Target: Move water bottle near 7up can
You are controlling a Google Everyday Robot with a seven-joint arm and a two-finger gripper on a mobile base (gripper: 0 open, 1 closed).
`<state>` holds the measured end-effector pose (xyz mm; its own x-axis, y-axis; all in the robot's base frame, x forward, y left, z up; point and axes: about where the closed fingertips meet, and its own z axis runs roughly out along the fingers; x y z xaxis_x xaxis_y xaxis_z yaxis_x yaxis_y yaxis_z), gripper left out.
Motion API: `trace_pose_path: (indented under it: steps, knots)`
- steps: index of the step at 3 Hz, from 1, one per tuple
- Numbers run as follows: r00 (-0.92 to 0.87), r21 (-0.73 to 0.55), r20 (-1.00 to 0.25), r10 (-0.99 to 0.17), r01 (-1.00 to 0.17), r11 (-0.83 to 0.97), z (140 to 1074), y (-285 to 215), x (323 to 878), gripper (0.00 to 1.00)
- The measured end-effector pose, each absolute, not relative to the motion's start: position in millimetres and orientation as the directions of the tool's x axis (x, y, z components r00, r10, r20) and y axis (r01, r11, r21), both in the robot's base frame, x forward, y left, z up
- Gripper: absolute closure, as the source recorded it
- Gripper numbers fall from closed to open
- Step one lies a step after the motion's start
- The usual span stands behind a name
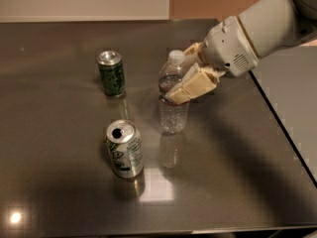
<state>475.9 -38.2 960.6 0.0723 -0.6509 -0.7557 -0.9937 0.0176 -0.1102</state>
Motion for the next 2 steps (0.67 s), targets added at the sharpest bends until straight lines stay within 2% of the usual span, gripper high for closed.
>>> trace_pose_path:
  steps: [2]
  knots:
    - [0.133, -0.125, -0.783, -0.608, -0.991, -0.056, 956.5, -27.7, 451.3, 1.00]
